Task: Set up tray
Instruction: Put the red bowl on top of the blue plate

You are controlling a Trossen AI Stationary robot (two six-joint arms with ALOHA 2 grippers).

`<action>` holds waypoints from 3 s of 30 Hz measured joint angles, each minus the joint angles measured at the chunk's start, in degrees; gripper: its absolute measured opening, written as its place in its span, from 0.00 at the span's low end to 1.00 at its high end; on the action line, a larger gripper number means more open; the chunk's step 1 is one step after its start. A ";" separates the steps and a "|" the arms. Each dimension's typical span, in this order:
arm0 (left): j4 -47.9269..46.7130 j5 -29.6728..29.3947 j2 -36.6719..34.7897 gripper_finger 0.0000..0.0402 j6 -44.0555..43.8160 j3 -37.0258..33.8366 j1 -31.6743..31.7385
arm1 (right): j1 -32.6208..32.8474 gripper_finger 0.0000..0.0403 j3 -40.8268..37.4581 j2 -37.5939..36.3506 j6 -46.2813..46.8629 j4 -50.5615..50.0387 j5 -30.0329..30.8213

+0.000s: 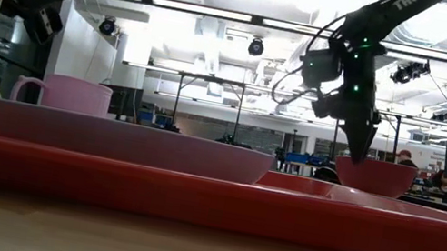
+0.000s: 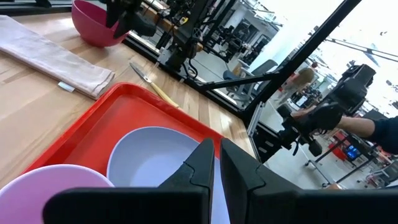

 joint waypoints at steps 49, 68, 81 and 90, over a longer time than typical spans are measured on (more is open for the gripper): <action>-0.09 -0.02 0.00 0.14 1.49 0.00 -0.01 | 4.99 0.00 0.02 -0.52 4.45 -3.99 4.56; -0.33 -0.04 0.00 0.14 1.86 0.00 0.00 | 11.79 0.00 0.04 -9.65 11.81 -9.18 2.59; -0.55 -0.08 0.00 0.14 1.84 0.00 -0.01 | 17.39 0.00 2.37 -12.23 16.16 -8.91 0.58; -0.55 -0.09 -0.02 0.14 1.79 0.00 -0.01 | 23.30 0.00 15.04 -12.23 17.22 -7.98 0.46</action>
